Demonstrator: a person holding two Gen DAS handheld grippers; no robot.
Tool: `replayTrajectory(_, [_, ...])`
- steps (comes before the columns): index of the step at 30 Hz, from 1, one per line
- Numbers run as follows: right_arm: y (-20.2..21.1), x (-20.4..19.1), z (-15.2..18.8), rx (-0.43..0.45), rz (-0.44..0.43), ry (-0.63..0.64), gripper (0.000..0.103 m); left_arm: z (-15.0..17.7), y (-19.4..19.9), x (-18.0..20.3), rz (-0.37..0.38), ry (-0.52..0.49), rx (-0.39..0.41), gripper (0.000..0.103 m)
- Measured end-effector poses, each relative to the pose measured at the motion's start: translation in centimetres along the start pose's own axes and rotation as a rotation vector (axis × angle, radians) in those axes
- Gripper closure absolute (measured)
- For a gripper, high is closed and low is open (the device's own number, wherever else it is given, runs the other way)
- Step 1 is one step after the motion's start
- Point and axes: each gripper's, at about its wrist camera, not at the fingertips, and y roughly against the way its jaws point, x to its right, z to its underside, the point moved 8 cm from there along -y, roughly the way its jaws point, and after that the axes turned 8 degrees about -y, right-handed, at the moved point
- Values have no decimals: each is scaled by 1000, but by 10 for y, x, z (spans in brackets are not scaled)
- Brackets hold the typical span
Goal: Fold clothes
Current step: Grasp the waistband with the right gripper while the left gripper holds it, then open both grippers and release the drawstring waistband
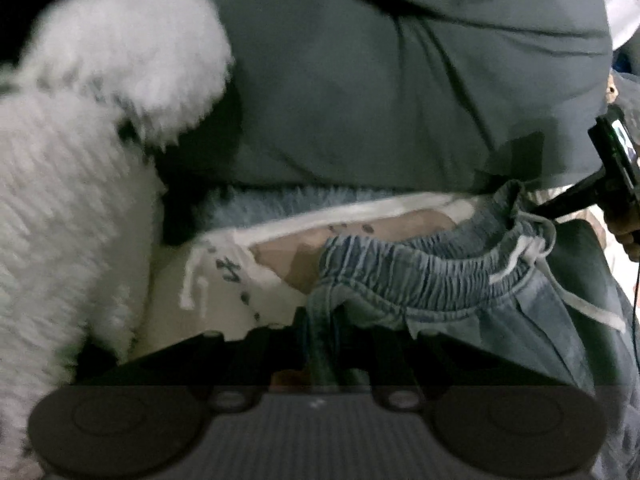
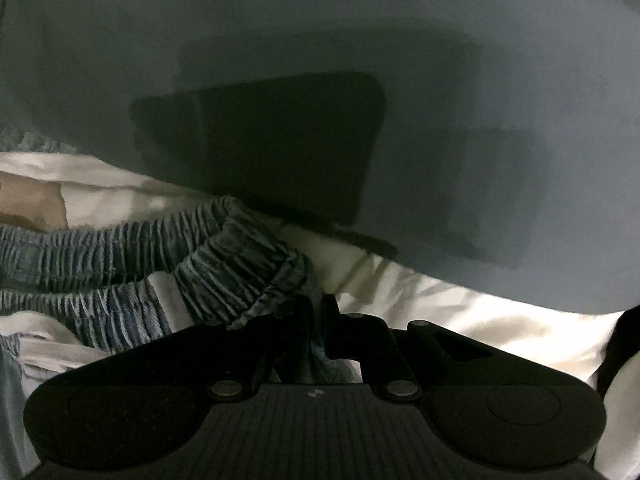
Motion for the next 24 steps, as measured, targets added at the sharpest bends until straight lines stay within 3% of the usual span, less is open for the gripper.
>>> replayTrajectory(6, [32,-12,-11,71,-32,41,99,-14,23,-11,-73,21,54,91])
replayTrajectory(12, [6,-20,-2,16,-4,-2,97,-9,-6,-12,-110,-18,-28,90])
replayTrajectory(16, [30,-15,8,37,-21,-1,91,-4,-9,-12,-107,-28,-65,89])
replayTrajectory(18, [42,-13,13,48,-29,-1,70,-8,1,-9,-108,-52,-51,84])
replayTrajectory(20, [54,-10,17,58,-37,-1,57,-13,11,-7,-111,-72,-38,83])
replayTrajectory(24, [79,-5,27,79,-54,-1,50,-33,36,-4,-124,-114,12,84])
